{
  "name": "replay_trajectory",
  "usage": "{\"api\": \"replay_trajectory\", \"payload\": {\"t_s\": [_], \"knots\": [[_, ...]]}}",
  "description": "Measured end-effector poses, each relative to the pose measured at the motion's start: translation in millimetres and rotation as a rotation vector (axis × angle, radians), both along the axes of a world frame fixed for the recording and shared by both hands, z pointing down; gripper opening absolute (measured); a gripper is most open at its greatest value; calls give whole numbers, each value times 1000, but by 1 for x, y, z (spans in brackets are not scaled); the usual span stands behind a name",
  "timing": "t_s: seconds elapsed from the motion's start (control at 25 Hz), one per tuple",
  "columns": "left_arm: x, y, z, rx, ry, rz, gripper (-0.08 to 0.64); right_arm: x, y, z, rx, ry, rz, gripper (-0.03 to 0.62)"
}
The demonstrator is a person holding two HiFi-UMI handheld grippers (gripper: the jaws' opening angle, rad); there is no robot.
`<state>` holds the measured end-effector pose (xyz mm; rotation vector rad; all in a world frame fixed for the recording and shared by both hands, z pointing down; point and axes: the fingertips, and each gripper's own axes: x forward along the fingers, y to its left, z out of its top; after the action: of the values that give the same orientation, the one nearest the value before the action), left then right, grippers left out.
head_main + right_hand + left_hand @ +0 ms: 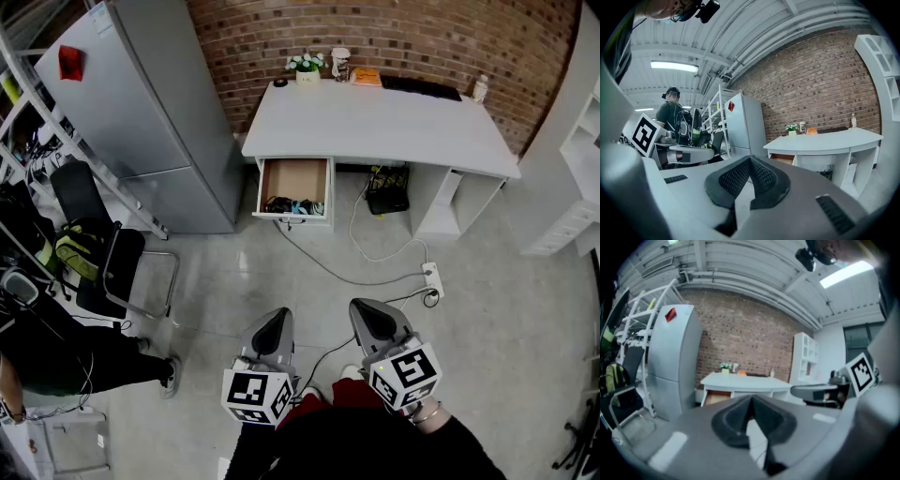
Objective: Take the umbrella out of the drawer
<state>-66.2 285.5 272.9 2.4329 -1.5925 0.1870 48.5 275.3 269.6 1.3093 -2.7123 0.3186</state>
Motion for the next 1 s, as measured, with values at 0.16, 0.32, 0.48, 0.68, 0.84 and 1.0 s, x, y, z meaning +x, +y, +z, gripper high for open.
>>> {"api": "replay_trajectory", "payload": {"t_s": [0.16,0.32,0.48,0.68,0.84,1.0], "knots": [[5,-9,-1,3,-5,-31,3,15,-8,0,-9,-21,-12,-2],[2,-19,-7,-7,17,-72,3,32,-14,1,-29,-27,-27,-2],[4,-29,-14,4,1,-88,3,45,-23,0,-22,-17,-30,-2],[16,-36,-23,33,-25,-91,5,56,-28,-1,-9,-31,-23,-2],[21,-42,-32,48,-52,-95,5,62,-29,-2,-17,-39,-24,-2],[23,-46,-43,69,-91,-90,5,66,-31,-1,-28,-48,-20,-2]]}}
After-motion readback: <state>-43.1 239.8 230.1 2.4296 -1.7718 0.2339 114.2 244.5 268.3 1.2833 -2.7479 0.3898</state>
